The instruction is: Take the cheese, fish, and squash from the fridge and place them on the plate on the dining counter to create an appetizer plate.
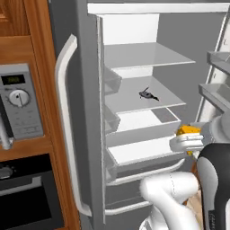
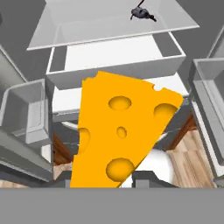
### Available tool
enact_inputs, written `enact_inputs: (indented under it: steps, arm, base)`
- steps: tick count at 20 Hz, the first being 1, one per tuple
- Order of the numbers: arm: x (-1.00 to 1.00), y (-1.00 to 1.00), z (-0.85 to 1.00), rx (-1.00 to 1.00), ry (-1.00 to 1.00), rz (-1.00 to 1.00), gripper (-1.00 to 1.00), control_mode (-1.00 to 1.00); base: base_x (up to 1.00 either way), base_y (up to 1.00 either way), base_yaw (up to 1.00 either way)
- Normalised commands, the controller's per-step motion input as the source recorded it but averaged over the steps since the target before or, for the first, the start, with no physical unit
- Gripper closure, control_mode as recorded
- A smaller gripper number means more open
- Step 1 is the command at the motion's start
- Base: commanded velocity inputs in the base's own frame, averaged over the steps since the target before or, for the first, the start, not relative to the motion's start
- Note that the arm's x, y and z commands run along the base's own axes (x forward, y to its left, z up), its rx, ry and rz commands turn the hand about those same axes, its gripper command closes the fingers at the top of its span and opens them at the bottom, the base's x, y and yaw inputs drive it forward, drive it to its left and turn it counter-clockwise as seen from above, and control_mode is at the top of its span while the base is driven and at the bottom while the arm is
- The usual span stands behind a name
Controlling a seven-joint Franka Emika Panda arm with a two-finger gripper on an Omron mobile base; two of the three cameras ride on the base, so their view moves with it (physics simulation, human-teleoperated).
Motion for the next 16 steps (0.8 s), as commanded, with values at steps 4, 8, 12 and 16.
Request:
enact_inputs:
  steps: [4, 8, 12, 16]
  arm:
    - [0.0, 0.0, 0.0, 0.0, 0.0, 0.0, 1.0, 1.0]
    - [0.0, 0.0, 0.0, 0.0, 0.0, 0.0, 1.0, 1.0]
    - [0.0, 0.0, 0.0, 0.0, 0.0, 0.0, 1.0, 1.0]
    - [0.0, 0.0, 0.0, 0.0, 0.0, 0.0, 1.0, 1.0]
  base:
    - [-1.0, -0.03, 0.0]
    - [-1.0, -0.05, -0.11]
    - [-1.0, -0.16, -0.41]
    - [-0.84, -0.04, -0.61]
